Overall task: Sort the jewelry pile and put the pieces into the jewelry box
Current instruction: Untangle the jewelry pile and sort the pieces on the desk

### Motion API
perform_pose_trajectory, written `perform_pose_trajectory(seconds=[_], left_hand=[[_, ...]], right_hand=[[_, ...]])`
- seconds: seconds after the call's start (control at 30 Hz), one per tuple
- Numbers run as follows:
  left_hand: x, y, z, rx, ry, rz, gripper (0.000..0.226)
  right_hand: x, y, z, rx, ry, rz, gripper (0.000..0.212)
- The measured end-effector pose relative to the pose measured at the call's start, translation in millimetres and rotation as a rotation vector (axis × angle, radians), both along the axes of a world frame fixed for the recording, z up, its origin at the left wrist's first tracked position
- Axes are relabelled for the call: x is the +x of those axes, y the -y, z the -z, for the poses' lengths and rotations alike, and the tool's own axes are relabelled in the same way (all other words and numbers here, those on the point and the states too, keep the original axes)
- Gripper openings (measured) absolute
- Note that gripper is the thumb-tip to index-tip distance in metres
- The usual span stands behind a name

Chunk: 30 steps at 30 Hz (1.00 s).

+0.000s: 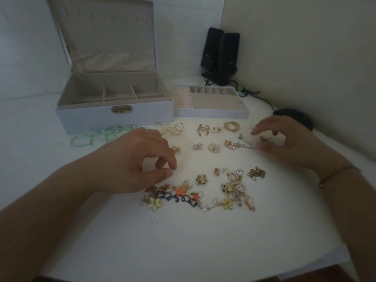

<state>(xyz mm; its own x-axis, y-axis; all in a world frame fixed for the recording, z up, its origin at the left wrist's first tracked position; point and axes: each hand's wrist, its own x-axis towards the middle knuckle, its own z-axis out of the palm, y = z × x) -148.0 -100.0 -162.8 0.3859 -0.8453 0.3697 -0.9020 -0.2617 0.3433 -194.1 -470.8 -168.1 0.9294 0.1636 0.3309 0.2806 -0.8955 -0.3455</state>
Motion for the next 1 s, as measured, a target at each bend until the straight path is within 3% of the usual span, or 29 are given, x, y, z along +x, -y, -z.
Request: perform_pose_trajectory(seconds=[0.07, 0.17, 0.33, 0.43, 0.5, 0.63, 0.87, 1.0], left_hand=[[0, -1, 0, -0.002, 0.001, -0.006, 0.014], [1, 0, 1, -0.001, 0.004, -0.001, 0.012], [2, 0, 3, 0.005, 0.013, 0.001, 0.011], [4, -1, 3, 0.005, 0.02, -0.008, 0.011], [5, -2, 3, -0.002, 0.016, -0.013, 0.01], [6, -3, 3, -0.02, 0.011, -0.032, 0.011], [6, -2, 2, -0.008, 0.035, -0.014, 0.012], [5, -1, 1, -0.011, 0.041, -0.018, 0.013]], right_hand=[[6, -9, 4, -0.076, 0.038, 0.005, 0.031], [13, -18, 11, -0.209, 0.056, 0.034, 0.026], [11, -21, 12, -0.139, 0.109, 0.11, 0.012], [3, -20, 1, -0.012, 0.112, 0.013, 0.015], [-12, -23, -14, 0.081, 0.038, -0.123, 0.019], [-33, -33, -25, -0.037, -0.249, -0.253, 0.021], [-47, -36, -9, -0.078, -0.146, -0.23, 0.007], [-50, -42, -3, -0.131, -0.06, -0.209, 0.013]])
